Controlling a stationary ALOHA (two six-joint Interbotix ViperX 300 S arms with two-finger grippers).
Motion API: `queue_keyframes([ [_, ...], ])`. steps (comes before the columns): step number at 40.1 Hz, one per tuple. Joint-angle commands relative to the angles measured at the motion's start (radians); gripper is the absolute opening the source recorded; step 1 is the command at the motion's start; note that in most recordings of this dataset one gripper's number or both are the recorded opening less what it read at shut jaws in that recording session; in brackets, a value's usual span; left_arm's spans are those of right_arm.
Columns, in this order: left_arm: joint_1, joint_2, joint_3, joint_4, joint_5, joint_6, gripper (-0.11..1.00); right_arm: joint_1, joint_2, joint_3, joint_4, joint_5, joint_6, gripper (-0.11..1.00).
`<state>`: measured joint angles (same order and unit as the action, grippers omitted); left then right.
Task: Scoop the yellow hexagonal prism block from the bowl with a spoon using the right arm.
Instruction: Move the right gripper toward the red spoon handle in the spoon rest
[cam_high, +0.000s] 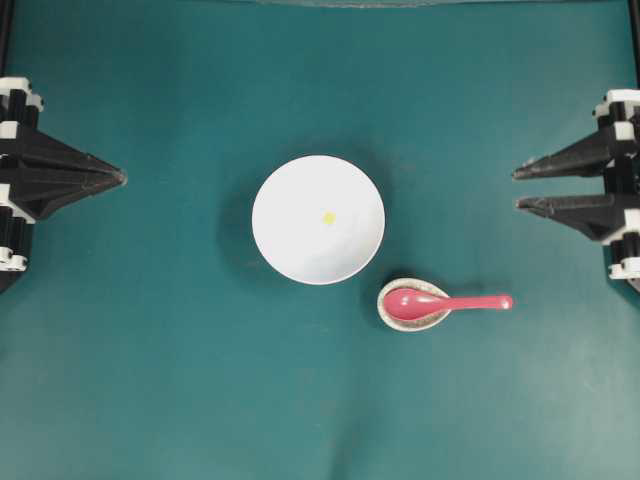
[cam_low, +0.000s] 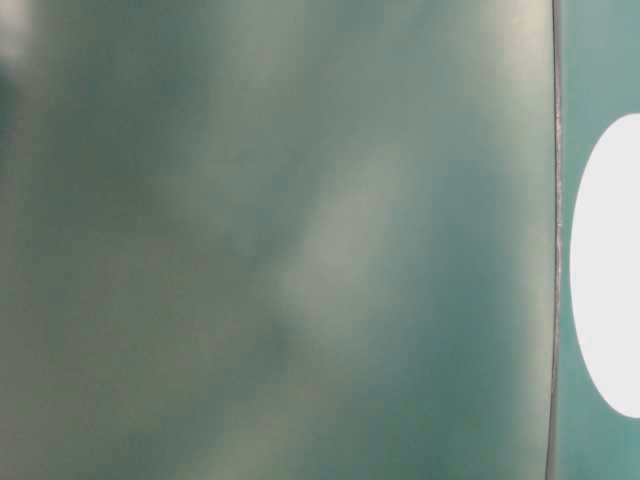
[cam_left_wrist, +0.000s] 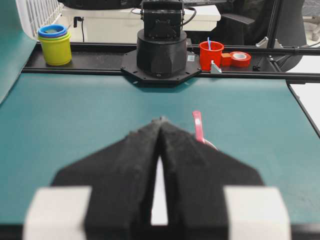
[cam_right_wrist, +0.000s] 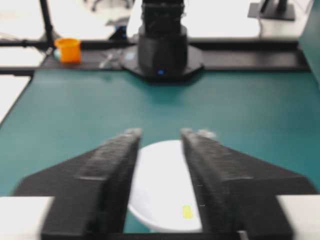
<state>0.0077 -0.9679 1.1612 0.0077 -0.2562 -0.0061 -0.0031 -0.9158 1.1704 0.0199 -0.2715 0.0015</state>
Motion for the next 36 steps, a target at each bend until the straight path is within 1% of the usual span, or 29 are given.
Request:
queue_keyframes([
  [1,0.003,0.009,-0.029,0.003,-0.018,-0.002,0.0,0.0,0.008,-0.026,0.003,-0.006,0.002,0.51],
  [5,0.003,0.011,-0.028,0.002,-0.037,-0.003,0.0,0.0,0.008,-0.026,0.003,-0.009,0.002,0.58],
  [14,0.003,0.015,-0.026,0.002,-0.048,-0.014,0.0,0.0,0.015,-0.02,0.003,-0.008,0.003,0.57],
  [21,0.003,0.017,-0.026,0.002,-0.044,-0.014,0.0,0.0,0.058,-0.005,0.003,-0.025,0.003,0.57],
  [25,0.005,0.017,-0.026,0.002,-0.044,-0.014,0.0,0.0,0.091,0.014,0.005,-0.064,0.006,0.57],
  [36,0.003,0.017,-0.026,0.002,-0.041,-0.014,0.0,0.008,0.199,0.095,0.006,-0.238,0.028,0.57],
])
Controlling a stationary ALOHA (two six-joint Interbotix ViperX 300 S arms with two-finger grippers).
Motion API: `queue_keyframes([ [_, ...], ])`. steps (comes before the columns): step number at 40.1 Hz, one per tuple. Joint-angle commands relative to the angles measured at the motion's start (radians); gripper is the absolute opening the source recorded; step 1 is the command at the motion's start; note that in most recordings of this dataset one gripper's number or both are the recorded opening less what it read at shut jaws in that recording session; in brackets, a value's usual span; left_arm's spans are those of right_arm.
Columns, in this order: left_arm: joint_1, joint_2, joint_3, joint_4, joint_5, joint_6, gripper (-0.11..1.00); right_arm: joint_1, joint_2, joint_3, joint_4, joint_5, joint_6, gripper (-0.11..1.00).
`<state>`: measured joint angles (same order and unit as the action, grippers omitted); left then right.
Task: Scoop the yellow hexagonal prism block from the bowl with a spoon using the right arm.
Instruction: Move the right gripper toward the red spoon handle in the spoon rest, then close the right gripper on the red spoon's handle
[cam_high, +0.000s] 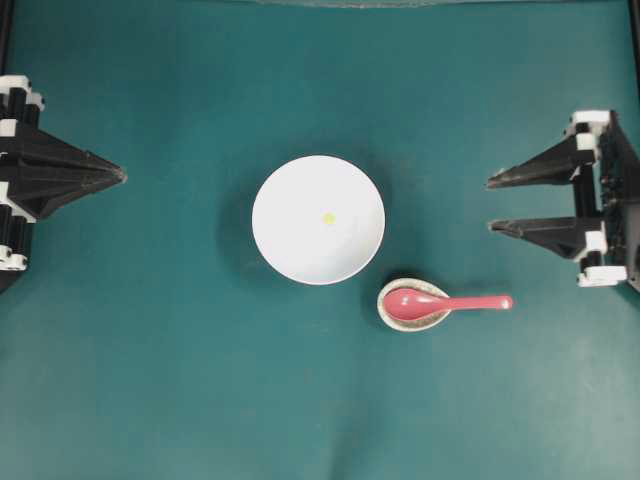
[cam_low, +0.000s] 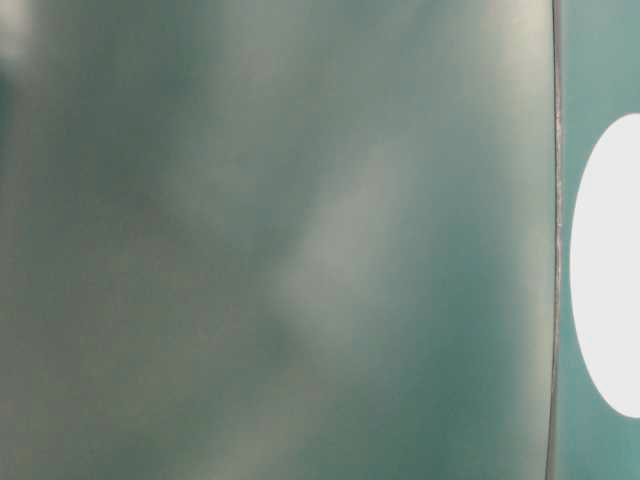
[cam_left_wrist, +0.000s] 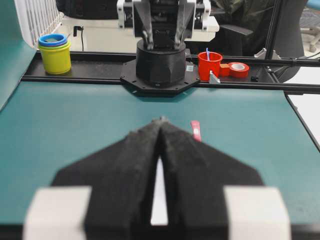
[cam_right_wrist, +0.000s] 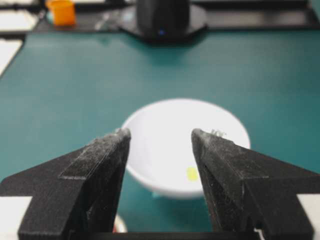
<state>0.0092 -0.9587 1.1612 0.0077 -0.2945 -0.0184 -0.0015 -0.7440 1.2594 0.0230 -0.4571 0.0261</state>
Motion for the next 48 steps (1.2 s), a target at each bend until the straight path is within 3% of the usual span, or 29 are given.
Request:
queue_keyframes([
  [1,0.002,0.008,-0.026,0.003,-0.003,-0.002,0.0,0.009,0.04,0.014,0.003,-0.072,0.008,0.57],
  [18,0.002,0.031,-0.021,0.003,-0.002,-0.002,0.0,0.084,0.249,0.109,0.003,-0.351,0.086,0.57],
  [27,0.002,0.037,-0.021,0.003,-0.002,0.0,0.0,0.133,0.397,0.14,0.04,-0.506,0.104,0.57],
  [38,0.002,0.04,-0.02,0.003,-0.002,0.0,0.0,0.227,0.592,0.141,0.147,-0.657,0.104,0.57],
  [48,0.002,0.046,-0.02,0.002,-0.002,-0.002,0.0,0.407,0.765,0.127,0.328,-0.77,0.104,0.57],
])
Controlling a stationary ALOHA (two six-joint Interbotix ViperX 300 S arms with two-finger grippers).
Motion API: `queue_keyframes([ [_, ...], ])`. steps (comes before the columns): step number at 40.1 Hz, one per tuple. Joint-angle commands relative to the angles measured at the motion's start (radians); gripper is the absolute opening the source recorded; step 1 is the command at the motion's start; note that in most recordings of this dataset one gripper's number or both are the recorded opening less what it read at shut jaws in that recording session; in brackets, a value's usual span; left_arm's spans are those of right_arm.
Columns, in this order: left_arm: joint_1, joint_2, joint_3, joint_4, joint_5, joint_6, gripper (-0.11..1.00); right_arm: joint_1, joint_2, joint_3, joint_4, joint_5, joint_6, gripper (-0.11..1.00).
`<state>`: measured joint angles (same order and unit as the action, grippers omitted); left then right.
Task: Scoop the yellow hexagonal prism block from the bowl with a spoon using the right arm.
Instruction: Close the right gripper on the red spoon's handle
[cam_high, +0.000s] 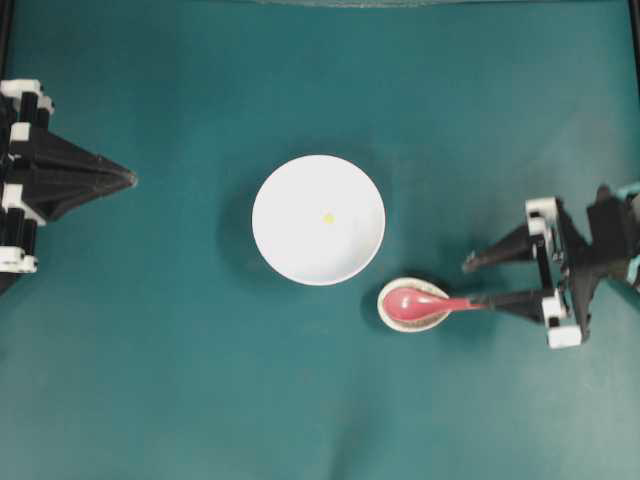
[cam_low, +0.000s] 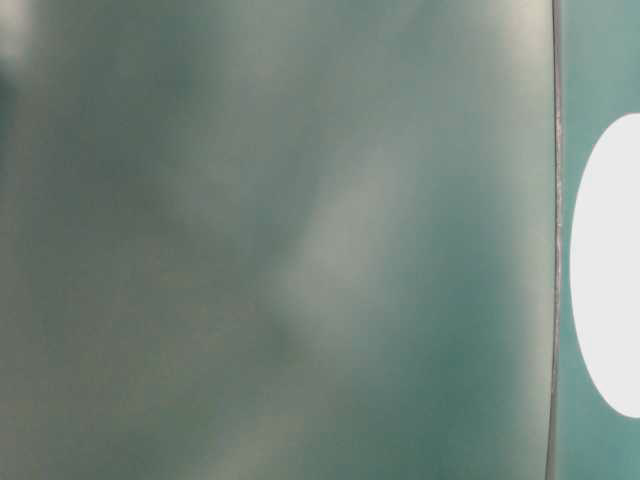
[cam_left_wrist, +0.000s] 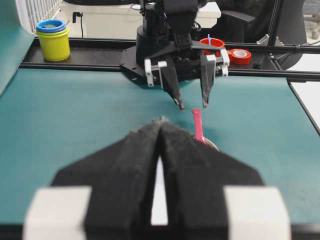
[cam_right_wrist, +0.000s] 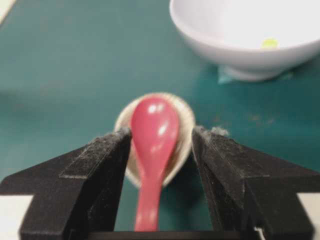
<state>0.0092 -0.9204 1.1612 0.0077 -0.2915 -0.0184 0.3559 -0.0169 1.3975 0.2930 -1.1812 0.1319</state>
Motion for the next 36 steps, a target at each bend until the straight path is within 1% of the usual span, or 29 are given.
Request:
queue_keyframes([
  [1,0.002,0.009,-0.02,0.003,-0.005,-0.002,0.0,0.063,0.051,-0.011,0.075,-0.057,-0.002,0.57],
  [4,0.002,0.012,-0.02,0.003,-0.006,-0.002,0.0,0.11,0.097,-0.012,0.14,-0.097,-0.002,0.57],
  [6,0.002,0.017,-0.02,0.003,-0.006,-0.002,0.0,0.138,0.121,-0.018,0.17,-0.112,-0.002,0.57],
  [10,0.002,0.023,-0.02,0.003,-0.006,-0.002,0.0,0.176,0.164,-0.034,0.21,-0.124,-0.002,0.57],
  [14,0.002,0.026,-0.02,0.003,-0.006,0.0,0.0,0.193,0.198,-0.049,0.225,-0.124,-0.002,0.57],
  [19,0.002,0.026,-0.02,0.003,-0.008,0.0,0.0,0.193,0.222,-0.057,0.232,-0.126,-0.002,0.57],
  [26,0.002,0.023,-0.02,0.003,-0.008,0.0,0.0,0.193,0.227,-0.049,0.239,-0.121,-0.002,0.57],
  [36,0.002,0.023,-0.02,0.003,-0.008,0.0,0.0,0.193,0.227,-0.044,0.244,-0.071,-0.002,0.57],
])
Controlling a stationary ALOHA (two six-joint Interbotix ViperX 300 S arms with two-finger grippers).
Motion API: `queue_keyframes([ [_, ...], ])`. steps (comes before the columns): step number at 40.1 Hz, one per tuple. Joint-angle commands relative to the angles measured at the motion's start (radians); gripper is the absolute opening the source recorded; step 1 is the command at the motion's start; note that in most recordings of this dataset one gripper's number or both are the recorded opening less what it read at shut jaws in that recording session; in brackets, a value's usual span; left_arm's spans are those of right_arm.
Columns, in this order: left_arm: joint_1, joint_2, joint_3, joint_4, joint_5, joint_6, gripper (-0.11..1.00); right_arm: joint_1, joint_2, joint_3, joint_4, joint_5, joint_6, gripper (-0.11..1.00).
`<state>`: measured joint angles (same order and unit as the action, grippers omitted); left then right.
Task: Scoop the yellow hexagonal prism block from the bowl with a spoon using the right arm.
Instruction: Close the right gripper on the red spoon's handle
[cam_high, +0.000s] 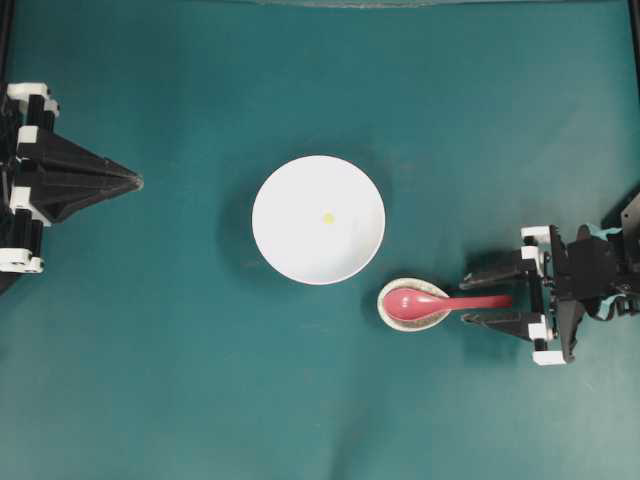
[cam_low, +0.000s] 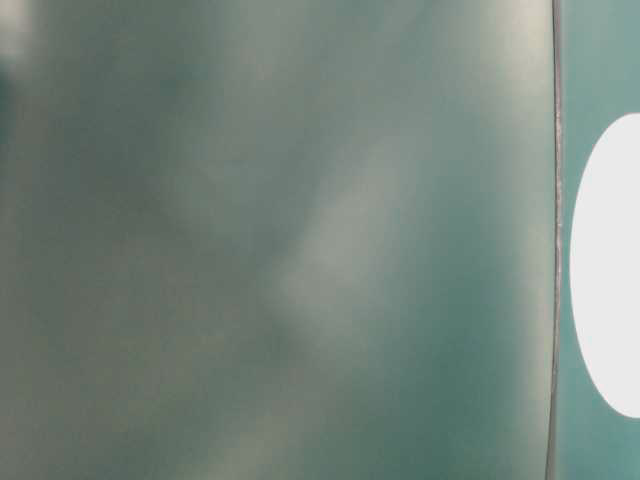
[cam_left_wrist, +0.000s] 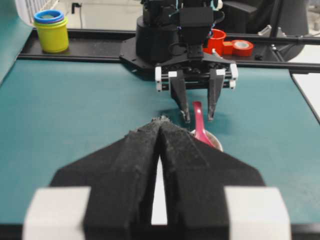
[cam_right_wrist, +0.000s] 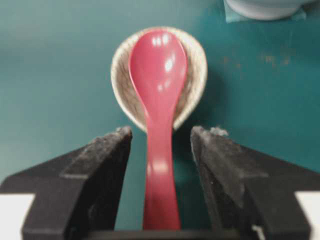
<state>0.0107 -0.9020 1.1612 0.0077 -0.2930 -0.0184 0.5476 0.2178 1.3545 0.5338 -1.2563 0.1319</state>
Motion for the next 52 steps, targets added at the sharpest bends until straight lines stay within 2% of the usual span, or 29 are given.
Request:
queue_keyframes([
  [1,0.0,0.005,-0.02,0.003,-0.005,0.0,0.0,0.002,-0.008,0.0,0.003,0.006,-0.002,0.57],
  [23,0.0,0.005,-0.02,0.003,-0.003,0.0,0.0,0.002,-0.008,0.003,0.005,0.008,-0.014,0.56],
  [52,0.0,0.008,-0.02,0.003,0.008,-0.002,0.0,0.002,-0.008,0.0,0.005,0.015,-0.035,0.42],
])
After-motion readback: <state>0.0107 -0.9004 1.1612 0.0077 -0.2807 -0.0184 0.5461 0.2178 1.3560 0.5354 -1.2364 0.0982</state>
